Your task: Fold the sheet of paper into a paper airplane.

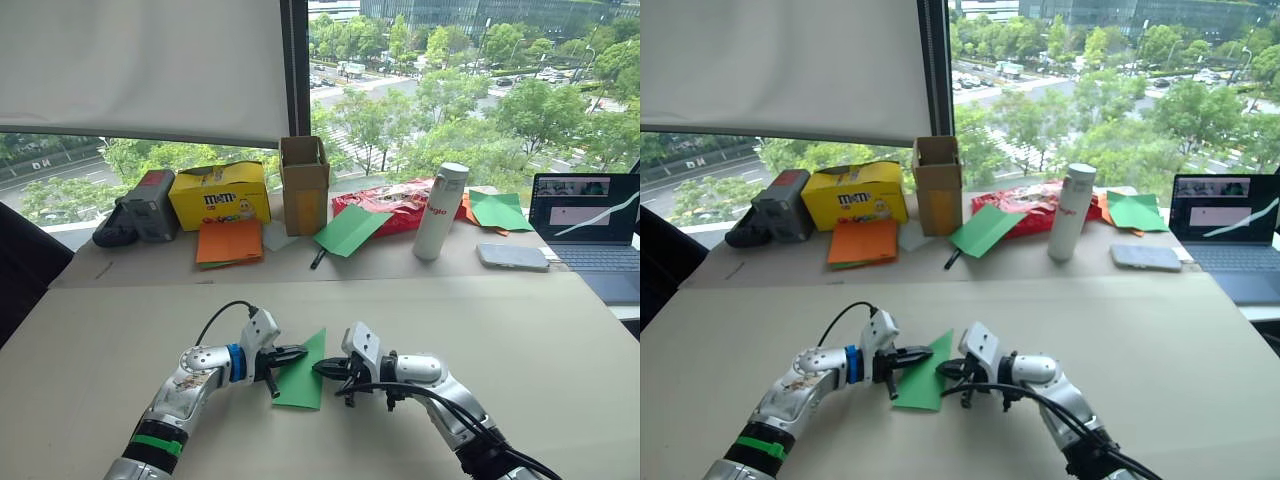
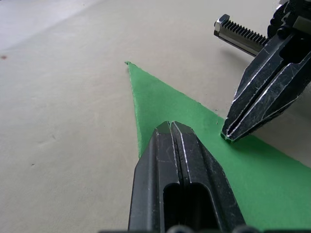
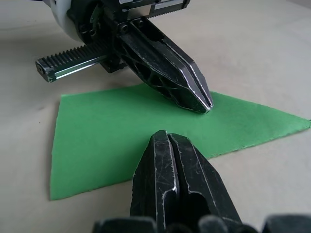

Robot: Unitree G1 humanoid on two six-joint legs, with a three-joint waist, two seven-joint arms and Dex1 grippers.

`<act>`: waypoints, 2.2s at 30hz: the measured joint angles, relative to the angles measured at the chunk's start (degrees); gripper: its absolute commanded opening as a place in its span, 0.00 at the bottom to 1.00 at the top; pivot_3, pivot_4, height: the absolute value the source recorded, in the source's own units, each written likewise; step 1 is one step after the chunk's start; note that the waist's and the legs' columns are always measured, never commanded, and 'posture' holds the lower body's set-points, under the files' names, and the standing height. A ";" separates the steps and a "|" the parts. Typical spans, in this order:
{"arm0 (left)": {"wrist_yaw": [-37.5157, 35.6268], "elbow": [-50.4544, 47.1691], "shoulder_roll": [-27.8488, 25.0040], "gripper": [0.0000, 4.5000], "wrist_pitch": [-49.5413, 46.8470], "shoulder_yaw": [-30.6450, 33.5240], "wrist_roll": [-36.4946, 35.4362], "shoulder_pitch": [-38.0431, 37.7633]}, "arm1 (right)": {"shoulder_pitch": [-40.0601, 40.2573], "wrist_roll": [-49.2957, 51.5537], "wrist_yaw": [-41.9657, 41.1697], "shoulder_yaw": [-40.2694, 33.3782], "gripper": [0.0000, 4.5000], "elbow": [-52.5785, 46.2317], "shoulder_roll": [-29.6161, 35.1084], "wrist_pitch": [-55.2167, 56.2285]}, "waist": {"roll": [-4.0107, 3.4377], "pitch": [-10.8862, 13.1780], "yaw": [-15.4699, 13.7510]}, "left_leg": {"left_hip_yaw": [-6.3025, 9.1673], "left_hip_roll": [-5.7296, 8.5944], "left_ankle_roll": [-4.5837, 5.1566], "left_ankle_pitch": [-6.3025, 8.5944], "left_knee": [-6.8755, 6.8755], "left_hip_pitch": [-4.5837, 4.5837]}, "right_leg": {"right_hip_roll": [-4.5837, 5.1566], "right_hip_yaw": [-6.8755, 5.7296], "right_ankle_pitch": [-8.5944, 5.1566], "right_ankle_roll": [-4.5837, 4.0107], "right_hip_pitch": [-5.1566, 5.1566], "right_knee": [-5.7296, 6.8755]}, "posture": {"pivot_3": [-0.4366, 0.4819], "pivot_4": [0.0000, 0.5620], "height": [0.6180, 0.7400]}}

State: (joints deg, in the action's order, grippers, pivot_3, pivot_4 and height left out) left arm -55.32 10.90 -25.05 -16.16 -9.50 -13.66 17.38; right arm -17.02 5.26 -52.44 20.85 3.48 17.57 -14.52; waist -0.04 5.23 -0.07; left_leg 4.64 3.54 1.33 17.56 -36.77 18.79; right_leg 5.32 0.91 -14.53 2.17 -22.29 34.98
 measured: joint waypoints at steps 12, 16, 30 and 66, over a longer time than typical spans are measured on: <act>-2.30 2.50 0.00 0.01 -0.02 -0.67 0.01 2.24 | 10.37 3.63 -1.81 1.25 0.00 -10.68 2.09 -2.38 | 0.10 0.02 -0.53 | 0.00 0.00 0.03 0.02 0.00 -0.09 | -0.01 -0.03 -0.01 0.02 0.03 -0.06 | 0.48 0.27 1.00; -3.11 3.33 0.00 0.01 -0.02 -0.71 0.01 2.82 | 13.64 5.12 -1.82 1.34 0.00 -13.77 2.46 -3.65 | 0.17 0.05 -0.60 | 0.00 -0.01 0.04 0.02 0.00 -0.12 | -0.01 -0.03 -0.02 0.04 0.04 -0.07 | 0.48 0.27 1.00; -4.58 5.71 0.06 0.01 1.03 -1.44 0.12 4.44 | 6.89 1.50 4.30 0.82 0.00 -14.99 4.51 -6.94 | 0.27 0.19 -0.74 | 0.00 0.10 0.06 0.03 -0.04 -0.26 | 0.00 -0.05 -0.06 0.09 0.05 -0.05 | 0.48 0.27 1.00; -5.03 8.28 1.48 0.01 2.65 -1.91 0.38 5.68 | 4.06 -9.21 -0.89 8.30 0.00 -13.66 11.20 6.33 | 0.27 0.16 -1.14 | 0.01 0.16 0.10 0.05 -0.06 -0.34 | 0.06 -0.09 -0.08 0.13 0.14 -0.06 | 0.48 0.27 1.00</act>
State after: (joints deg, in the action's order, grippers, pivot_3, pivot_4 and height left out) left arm -60.35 19.18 -23.57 -13.51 -11.42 -13.28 23.06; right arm -12.96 -3.95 -53.33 29.15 -10.17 28.76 -8.18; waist 0.23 5.39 -1.22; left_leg 4.65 3.70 1.43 17.61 -36.82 18.45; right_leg 5.38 0.82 -14.61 2.30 -22.14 34.92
